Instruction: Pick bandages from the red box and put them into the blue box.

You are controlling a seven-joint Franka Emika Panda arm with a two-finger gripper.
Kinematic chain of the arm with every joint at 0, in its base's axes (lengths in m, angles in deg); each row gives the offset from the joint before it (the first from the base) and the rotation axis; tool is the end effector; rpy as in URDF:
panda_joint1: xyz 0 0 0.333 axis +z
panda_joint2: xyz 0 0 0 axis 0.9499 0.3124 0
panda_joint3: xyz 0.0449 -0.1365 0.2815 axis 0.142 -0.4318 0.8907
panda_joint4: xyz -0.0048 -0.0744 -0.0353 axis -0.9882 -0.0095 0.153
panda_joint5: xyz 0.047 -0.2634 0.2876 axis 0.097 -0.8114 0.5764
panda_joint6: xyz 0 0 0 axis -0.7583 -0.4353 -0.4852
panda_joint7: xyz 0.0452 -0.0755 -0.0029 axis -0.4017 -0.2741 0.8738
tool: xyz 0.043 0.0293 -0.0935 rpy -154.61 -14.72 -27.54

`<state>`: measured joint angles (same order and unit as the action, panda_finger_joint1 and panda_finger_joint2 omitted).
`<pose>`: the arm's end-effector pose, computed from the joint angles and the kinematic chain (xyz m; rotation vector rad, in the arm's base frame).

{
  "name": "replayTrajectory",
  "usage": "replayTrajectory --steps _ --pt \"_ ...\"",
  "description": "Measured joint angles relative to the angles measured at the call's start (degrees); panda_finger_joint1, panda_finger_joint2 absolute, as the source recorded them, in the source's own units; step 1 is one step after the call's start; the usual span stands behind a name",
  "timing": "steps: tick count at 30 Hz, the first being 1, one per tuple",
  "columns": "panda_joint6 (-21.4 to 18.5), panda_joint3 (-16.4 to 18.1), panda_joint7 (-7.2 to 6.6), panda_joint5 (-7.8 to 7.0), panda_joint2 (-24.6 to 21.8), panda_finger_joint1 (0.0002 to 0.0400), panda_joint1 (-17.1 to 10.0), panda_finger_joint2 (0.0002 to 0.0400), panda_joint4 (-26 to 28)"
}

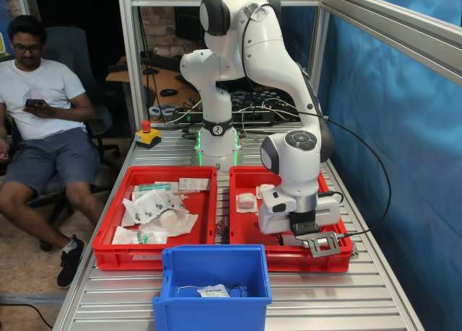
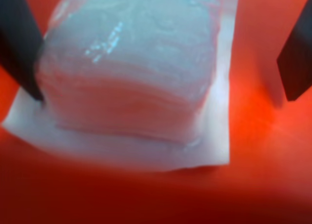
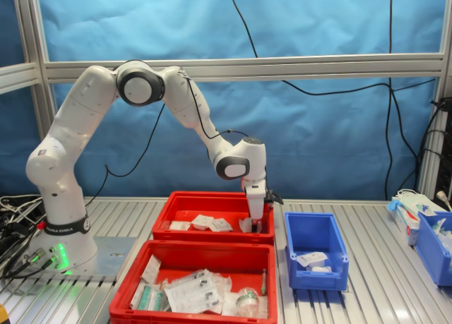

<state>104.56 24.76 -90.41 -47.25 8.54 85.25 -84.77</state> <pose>0.5805 0.1938 0.1531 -2.9140 0.9879 -0.0026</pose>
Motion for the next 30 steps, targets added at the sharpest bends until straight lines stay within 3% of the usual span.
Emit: replayTrajectory --steps 17,18,21,22,26,27,30 --pt "0.00 0.00 0.00 0.00 0.10 0.0390 0.76 0.0390 0.42" --pt "0.00 0.00 0.00 0.00 0.10 0.0343 0.79 0.0343 0.43" --pt "0.00 0.00 0.00 0.00 0.10 0.0343 0.87 0.0343 0.46" --pt "0.00 0.00 0.00 0.00 0.10 0.0293 0.89 0.0293 0.47" --pt "0.00 0.00 0.00 0.00 0.10 0.0293 0.92 0.0293 0.53" --pt "0.00 0.00 0.00 0.00 0.10 0.0242 0.92 0.0242 0.55" --pt "0.00 0.00 0.00 0.00 0.10 0.0242 0.92 0.0242 0.67"
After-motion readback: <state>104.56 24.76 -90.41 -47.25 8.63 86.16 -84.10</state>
